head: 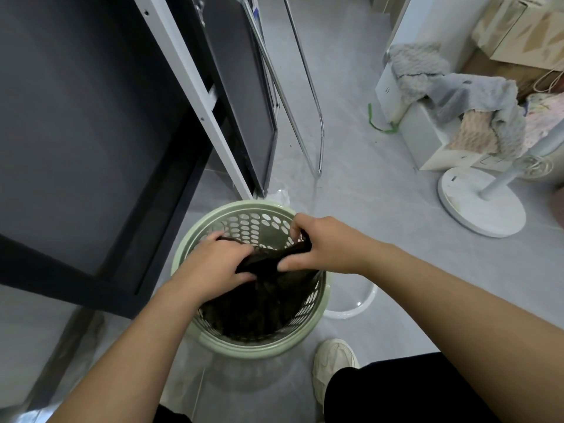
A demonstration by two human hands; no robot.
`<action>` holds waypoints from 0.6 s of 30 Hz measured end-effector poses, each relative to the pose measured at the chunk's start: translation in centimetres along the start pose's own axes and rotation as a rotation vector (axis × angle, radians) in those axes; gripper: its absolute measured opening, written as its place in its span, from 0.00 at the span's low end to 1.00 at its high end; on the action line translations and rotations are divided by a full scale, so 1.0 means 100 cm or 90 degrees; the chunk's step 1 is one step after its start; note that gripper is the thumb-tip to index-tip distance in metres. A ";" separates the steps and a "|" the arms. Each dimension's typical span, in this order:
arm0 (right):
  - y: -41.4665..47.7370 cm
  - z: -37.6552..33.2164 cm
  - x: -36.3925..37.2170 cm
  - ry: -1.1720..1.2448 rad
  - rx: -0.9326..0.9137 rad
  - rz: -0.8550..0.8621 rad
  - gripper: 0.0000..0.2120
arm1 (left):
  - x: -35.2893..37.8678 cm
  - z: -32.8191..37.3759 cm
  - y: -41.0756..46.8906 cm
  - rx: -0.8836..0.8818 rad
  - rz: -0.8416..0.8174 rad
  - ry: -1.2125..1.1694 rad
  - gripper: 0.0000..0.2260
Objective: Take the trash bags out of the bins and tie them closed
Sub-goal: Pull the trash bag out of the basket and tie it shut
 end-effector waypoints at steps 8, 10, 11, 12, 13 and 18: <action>0.007 0.011 -0.003 -0.140 0.037 0.035 0.08 | -0.028 -0.031 -0.008 -0.180 0.096 -0.084 0.05; 0.009 0.009 -0.005 -0.066 0.032 0.065 0.09 | -0.020 -0.037 -0.010 -0.209 0.046 -0.106 0.08; 0.010 0.009 -0.006 -0.037 0.029 0.084 0.11 | -0.013 -0.040 -0.011 -0.211 0.006 -0.121 0.13; 0.011 0.010 -0.007 -0.016 0.029 0.098 0.12 | -0.007 -0.042 -0.012 -0.210 -0.046 -0.131 0.20; 0.011 0.011 -0.008 0.001 0.032 0.107 0.12 | 0.000 -0.044 -0.014 -0.209 -0.095 -0.125 0.27; 0.014 0.013 -0.015 0.094 0.052 0.135 0.11 | 0.004 -0.048 -0.017 -0.212 -0.088 0.012 0.17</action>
Point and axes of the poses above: each hand's wrist, its own y-axis towards the middle knuckle, its own x-axis out of the palm, z = x × y, the point moved 8 cm from there along y, towards the middle knuckle, and after that the axes turned 14 degrees about -x, right-handed, at the moved point
